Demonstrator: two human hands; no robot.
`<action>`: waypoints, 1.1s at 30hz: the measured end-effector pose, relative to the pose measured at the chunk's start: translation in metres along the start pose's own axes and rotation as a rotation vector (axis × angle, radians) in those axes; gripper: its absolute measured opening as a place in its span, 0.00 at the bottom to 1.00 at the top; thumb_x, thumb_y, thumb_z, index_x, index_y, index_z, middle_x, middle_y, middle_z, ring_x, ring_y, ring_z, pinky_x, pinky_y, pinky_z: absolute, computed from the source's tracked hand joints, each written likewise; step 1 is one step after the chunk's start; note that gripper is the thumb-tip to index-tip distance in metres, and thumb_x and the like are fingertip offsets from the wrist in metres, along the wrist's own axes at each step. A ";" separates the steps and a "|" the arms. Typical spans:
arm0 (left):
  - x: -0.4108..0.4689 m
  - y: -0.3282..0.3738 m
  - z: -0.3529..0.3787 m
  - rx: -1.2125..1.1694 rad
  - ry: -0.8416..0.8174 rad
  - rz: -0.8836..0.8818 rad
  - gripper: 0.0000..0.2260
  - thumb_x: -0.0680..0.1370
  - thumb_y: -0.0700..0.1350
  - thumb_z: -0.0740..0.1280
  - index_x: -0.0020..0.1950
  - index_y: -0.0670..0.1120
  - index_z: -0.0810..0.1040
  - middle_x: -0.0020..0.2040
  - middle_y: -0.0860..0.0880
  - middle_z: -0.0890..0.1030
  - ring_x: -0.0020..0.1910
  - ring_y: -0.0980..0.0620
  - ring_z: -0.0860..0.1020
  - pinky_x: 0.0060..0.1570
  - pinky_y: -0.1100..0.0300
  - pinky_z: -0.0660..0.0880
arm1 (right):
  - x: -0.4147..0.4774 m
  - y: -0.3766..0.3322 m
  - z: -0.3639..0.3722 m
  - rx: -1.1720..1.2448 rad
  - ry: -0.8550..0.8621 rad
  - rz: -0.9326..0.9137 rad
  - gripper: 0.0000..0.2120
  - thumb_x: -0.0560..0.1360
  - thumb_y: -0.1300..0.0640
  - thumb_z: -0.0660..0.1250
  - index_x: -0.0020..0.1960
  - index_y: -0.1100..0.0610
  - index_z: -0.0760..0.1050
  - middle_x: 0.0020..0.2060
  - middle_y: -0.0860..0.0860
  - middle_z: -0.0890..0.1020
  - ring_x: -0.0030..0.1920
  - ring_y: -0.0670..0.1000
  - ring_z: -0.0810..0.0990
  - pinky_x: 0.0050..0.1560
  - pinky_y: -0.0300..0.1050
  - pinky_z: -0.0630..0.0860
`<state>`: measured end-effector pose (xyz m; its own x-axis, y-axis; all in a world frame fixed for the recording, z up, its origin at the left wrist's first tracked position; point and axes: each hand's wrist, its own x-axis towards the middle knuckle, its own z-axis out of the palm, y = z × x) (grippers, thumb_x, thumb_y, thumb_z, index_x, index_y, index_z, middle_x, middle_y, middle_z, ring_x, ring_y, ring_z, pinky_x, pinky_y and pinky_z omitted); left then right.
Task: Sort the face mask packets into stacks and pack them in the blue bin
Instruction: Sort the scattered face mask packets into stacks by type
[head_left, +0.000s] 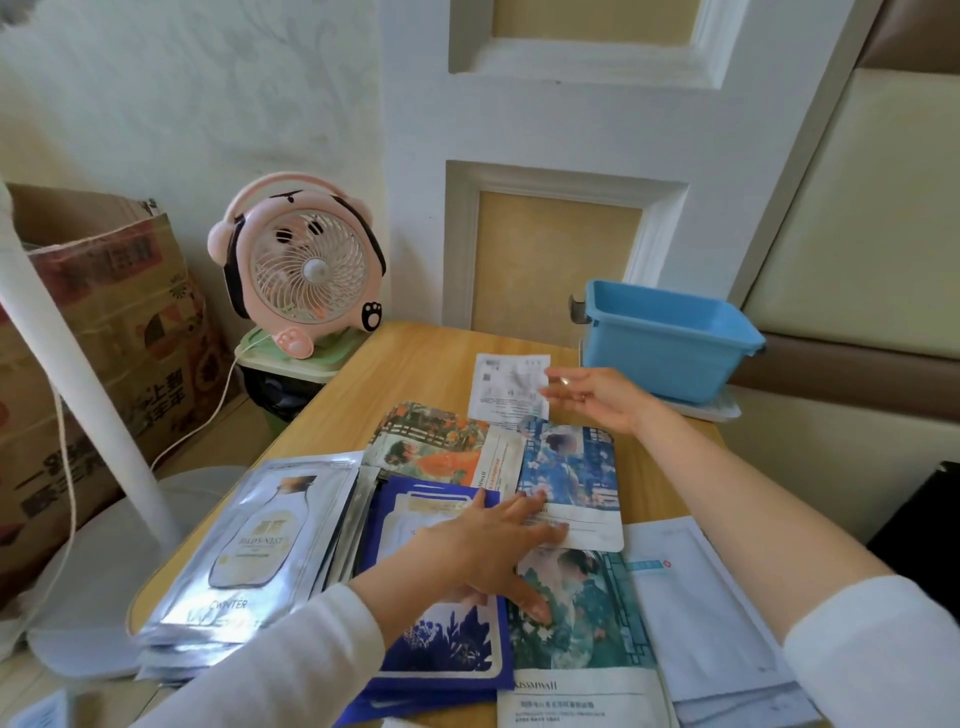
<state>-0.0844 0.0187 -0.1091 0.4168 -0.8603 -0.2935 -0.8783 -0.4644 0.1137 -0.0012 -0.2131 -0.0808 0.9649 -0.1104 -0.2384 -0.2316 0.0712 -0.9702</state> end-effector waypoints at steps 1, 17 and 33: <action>0.001 0.000 0.000 -0.001 0.001 -0.002 0.38 0.73 0.61 0.66 0.77 0.55 0.50 0.78 0.48 0.42 0.76 0.47 0.45 0.71 0.38 0.44 | -0.004 -0.004 0.002 0.043 -0.039 -0.026 0.17 0.79 0.68 0.56 0.67 0.66 0.68 0.66 0.58 0.73 0.59 0.53 0.77 0.59 0.48 0.75; 0.015 0.003 -0.021 -2.413 0.503 -0.430 0.29 0.82 0.50 0.54 0.75 0.34 0.47 0.71 0.32 0.64 0.67 0.36 0.68 0.64 0.46 0.67 | -0.116 0.021 -0.030 -0.132 -0.066 0.005 0.18 0.73 0.52 0.65 0.36 0.67 0.77 0.35 0.60 0.82 0.40 0.56 0.81 0.44 0.49 0.81; 0.028 0.037 -0.016 -1.550 0.475 -0.289 0.08 0.76 0.35 0.66 0.44 0.42 0.67 0.41 0.44 0.77 0.33 0.51 0.75 0.26 0.66 0.73 | -0.141 0.044 -0.050 -0.104 0.123 -0.008 0.21 0.73 0.58 0.70 0.64 0.55 0.71 0.54 0.54 0.82 0.46 0.51 0.83 0.41 0.42 0.79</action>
<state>-0.1016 -0.0262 -0.0977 0.8019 -0.5608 -0.2060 0.1715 -0.1142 0.9785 -0.1539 -0.2444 -0.0915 0.9458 -0.2314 -0.2278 -0.2417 -0.0330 -0.9698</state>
